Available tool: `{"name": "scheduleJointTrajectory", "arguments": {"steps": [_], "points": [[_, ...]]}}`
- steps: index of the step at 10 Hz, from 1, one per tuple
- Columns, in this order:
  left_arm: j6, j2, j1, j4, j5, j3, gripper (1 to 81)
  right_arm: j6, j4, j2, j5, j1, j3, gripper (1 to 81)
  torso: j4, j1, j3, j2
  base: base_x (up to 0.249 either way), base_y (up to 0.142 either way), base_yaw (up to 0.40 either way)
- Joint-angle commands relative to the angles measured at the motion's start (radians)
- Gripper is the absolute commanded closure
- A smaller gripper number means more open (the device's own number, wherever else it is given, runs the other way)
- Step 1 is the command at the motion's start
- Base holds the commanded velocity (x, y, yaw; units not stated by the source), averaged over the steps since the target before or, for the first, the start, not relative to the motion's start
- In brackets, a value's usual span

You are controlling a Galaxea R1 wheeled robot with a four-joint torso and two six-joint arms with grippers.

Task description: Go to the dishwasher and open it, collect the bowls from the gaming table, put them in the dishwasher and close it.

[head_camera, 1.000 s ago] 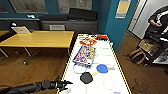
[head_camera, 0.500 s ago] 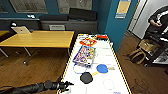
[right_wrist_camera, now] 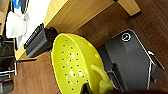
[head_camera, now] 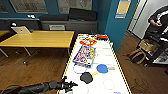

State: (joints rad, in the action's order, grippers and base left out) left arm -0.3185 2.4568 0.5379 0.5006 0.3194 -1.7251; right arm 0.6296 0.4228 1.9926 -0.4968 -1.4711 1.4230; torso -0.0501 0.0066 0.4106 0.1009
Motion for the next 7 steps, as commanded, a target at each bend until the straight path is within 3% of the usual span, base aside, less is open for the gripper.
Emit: {"name": "scheduleJointTrajectory", "arguments": {"steps": [1,7], "points": [[-0.002,0.019,-0.112,0.007,0.055,0.007,1.0,0.002,0.036,-0.064,0.027,0.030,-0.023,81.1,0.000,0.000,0.000,0.000,0.000,0.000,0.000],[0.004,0.119,-0.051,-0.016,0.055,-0.071,1.0,0.004,0.036,-0.058,0.026,0.030,-0.007,81.1,0.000,0.000,0.000,0.000,0.000,0.000,0.000]]}}
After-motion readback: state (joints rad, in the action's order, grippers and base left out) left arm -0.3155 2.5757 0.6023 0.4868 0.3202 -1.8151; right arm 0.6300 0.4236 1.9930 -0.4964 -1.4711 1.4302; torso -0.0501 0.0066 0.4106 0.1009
